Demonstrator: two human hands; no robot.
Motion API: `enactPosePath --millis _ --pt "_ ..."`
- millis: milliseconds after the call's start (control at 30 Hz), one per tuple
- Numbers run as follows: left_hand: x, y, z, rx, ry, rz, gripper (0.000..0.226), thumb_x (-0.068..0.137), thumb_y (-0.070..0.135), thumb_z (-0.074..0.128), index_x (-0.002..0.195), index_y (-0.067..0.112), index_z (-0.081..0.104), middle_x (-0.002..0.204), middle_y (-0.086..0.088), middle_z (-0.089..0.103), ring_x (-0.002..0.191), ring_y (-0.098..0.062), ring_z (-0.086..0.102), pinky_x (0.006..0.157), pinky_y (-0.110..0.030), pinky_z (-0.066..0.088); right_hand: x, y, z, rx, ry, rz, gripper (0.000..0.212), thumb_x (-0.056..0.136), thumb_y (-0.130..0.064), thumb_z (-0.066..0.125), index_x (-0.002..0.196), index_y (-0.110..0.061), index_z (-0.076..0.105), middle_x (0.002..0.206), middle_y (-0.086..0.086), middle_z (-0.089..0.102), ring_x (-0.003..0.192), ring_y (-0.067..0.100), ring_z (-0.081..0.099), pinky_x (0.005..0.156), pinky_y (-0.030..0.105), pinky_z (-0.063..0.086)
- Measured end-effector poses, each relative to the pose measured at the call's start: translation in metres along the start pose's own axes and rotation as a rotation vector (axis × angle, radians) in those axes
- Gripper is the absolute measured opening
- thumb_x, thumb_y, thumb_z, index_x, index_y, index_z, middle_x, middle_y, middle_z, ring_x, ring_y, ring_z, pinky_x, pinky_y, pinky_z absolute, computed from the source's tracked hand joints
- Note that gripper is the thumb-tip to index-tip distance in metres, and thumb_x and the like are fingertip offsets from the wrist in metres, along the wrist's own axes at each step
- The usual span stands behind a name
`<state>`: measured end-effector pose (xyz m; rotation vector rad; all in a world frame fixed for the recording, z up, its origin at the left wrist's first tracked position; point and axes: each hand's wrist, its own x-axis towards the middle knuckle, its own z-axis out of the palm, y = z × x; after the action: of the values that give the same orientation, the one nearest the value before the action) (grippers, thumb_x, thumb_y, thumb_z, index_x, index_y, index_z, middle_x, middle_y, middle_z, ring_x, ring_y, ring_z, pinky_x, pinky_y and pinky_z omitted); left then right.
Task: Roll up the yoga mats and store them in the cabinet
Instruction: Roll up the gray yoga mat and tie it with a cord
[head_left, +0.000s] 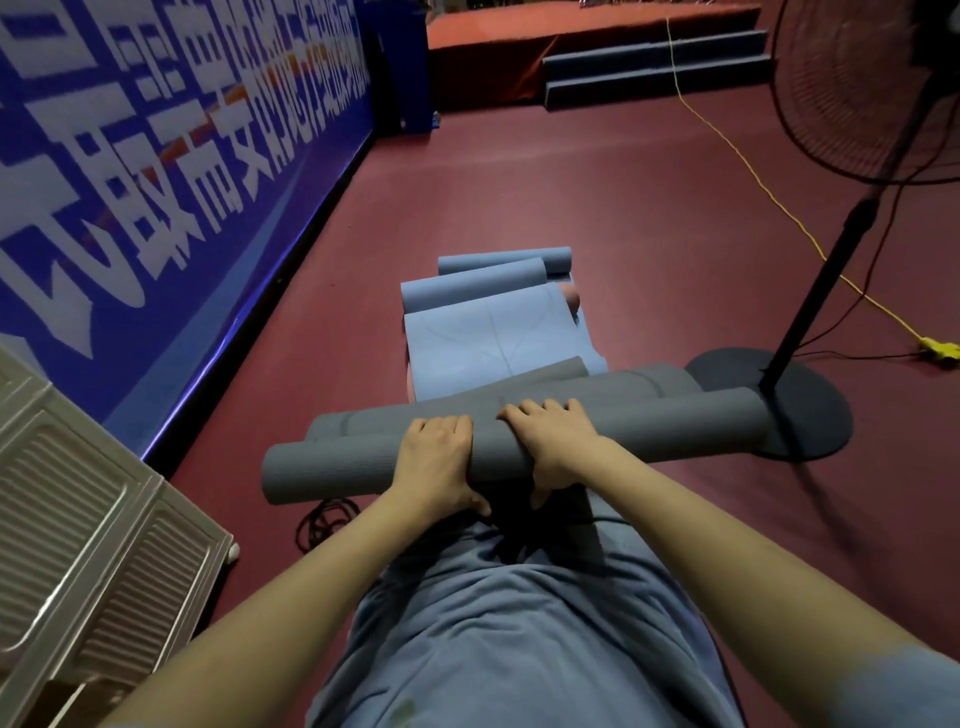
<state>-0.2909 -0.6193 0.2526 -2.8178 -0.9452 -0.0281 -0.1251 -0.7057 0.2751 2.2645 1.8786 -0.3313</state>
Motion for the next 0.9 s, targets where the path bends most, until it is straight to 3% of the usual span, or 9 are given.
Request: enactPosePath --millis 167,267,400,467,633,800,900 --pt "0.019 0.004 -0.012 -0.018 -0.069 -0.023 0.086 0.054 0.074 0.086 0.109 0.019 0.050 0.110 0.001 0.065 0.102 -0.022 0.063 0.086 -0.038 0.037 0.005 0.002 0.002 0.017 0.067 0.051 0.105 0.058 -0.044 0.094 0.142 -0.029 0.033 0.137 0.001 0.053 0.121 0.030 0.051 0.101 0.052 0.036" --pt "0.023 0.002 -0.020 -0.018 -0.110 -0.006 0.072 0.062 0.063 0.084 0.106 0.018 0.050 0.108 -0.001 0.068 0.099 -0.026 0.066 0.086 -0.039 0.039 0.004 0.003 0.002 0.027 0.095 0.066 0.094 0.060 -0.038 0.090 0.136 -0.028 0.035 0.130 0.002 0.057 0.116 0.030 0.054 0.099 0.050 0.037" --pt "0.018 0.010 -0.042 0.070 -0.206 0.022 0.057 0.064 0.051 0.084 0.100 0.017 0.057 0.084 0.000 0.061 0.076 -0.027 0.059 0.069 -0.033 0.037 -0.009 0.004 0.003 0.057 0.106 0.077 0.082 0.065 -0.025 0.080 0.135 -0.028 0.038 0.122 0.000 0.062 0.111 0.029 0.058 0.093 0.044 0.038" --pt "0.011 0.016 -0.049 0.045 -0.277 0.042 0.054 0.061 0.052 0.086 0.097 0.018 0.063 0.077 0.001 0.056 0.070 -0.025 0.054 0.063 -0.032 0.039 -0.022 0.007 0.001 0.075 0.057 0.063 0.085 0.063 -0.028 0.083 0.135 -0.030 0.038 0.116 -0.002 0.065 0.106 0.028 0.061 0.083 0.040 0.037" --pt "-0.010 0.022 -0.054 -0.018 -0.366 0.102 0.057 0.057 0.058 0.086 0.092 0.018 0.066 0.082 -0.001 0.064 0.071 -0.024 0.058 0.061 -0.033 0.045 -0.051 0.000 0.002 0.093 -0.046 0.027 0.081 0.061 -0.032 0.085 0.129 -0.029 0.040 0.108 -0.003 0.065 0.096 0.024 0.061 0.072 0.035 0.037" --pt "-0.020 0.022 -0.057 -0.062 -0.470 0.121 0.057 0.054 0.060 0.088 0.086 0.018 0.067 0.077 0.001 0.065 0.069 -0.020 0.060 0.059 -0.033 0.050 -0.066 -0.006 0.002 0.141 -0.133 0.005 0.088 0.055 -0.044 0.090 0.129 -0.032 0.042 0.112 -0.005 0.064 0.102 0.023 0.062 0.074 0.035 0.044" --pt "-0.025 0.022 -0.051 -0.098 -0.481 0.117 0.057 0.052 0.060 0.088 0.087 0.021 0.068 0.078 0.002 0.066 0.070 -0.020 0.061 0.059 -0.032 0.051 -0.074 -0.008 0.013 0.151 -0.069 -0.016 0.085 0.055 -0.053 0.088 0.125 -0.034 0.043 0.113 -0.008 0.064 0.103 0.021 0.062 0.074 0.035 0.040"
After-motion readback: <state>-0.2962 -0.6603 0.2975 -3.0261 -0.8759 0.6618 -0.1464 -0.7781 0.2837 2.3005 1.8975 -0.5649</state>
